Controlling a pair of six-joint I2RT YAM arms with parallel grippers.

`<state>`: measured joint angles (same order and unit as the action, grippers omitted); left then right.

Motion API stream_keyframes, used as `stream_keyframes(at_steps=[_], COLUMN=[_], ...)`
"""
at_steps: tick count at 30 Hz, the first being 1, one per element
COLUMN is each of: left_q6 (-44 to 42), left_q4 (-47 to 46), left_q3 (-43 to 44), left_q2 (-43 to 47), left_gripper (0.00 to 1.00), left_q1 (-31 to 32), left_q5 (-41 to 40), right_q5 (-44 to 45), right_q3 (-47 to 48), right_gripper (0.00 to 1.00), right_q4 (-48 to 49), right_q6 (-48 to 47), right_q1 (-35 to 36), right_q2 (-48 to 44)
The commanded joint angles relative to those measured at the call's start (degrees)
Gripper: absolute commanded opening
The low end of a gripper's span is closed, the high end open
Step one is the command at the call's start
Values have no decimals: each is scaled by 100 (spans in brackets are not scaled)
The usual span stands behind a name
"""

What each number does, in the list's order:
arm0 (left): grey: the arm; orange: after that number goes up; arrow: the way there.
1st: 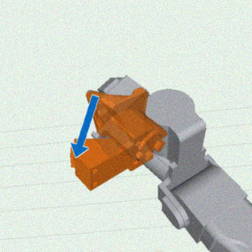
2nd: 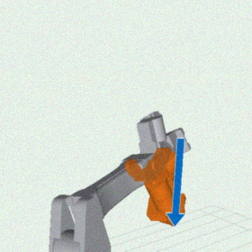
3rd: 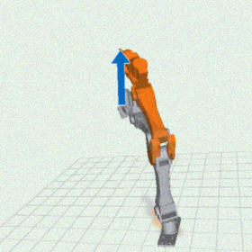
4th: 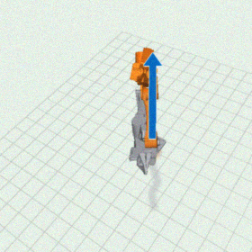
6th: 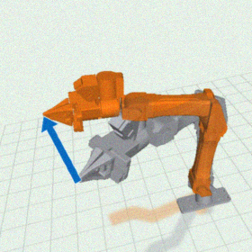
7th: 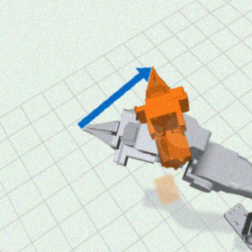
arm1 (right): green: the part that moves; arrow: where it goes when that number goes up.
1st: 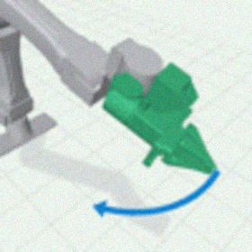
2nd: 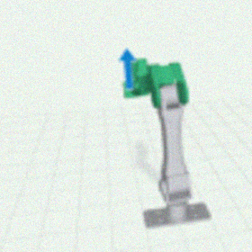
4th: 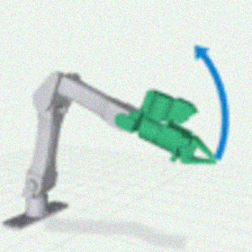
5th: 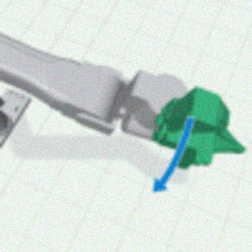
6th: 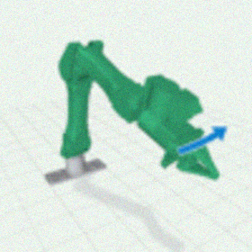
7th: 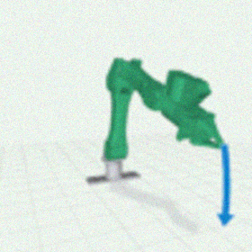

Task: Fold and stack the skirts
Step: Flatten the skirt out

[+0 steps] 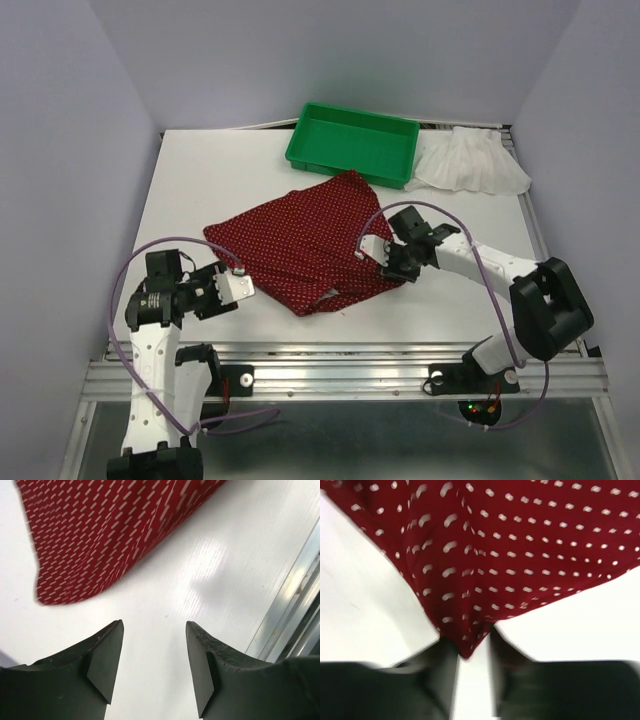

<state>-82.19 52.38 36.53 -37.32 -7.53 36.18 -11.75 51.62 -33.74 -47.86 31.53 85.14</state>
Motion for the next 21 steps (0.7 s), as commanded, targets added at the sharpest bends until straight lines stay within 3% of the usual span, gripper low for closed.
stream_keyframes(at_steps=[1, 3, 8, 11, 17, 21], left_q6=[-421, -133, 387, 1002, 1749, 2022], left_q4=[413, 309, -121, -807, -2327, -2689], left_q3=[679, 880, 1110, 1154, 1093, 1442], left_q2=[6, -108, -853, -1459, -2620, -3657], left_gripper=[64, 64, 63, 61, 55, 52], left_q1=[-117, -117, -108, -73, 840, 1122], left_q5=[-349, -358, -85, -94, -1358, -1684], right_q5=[999, 1086, 1833, 1694, 1246, 912], right_q3=[-143, -326, -556, -154, 637, 1033], right_gripper=[49, 70, 76, 81, 85, 72], right_q4=[-668, -661, -186, -230, -669, -871], right_q6=[-627, -760, -1121, -805, -173, 653], right_q1=[-217, -217, -270, -323, -375, -428], right_q2=[-94, -392, -797, -885, -1281, -870])
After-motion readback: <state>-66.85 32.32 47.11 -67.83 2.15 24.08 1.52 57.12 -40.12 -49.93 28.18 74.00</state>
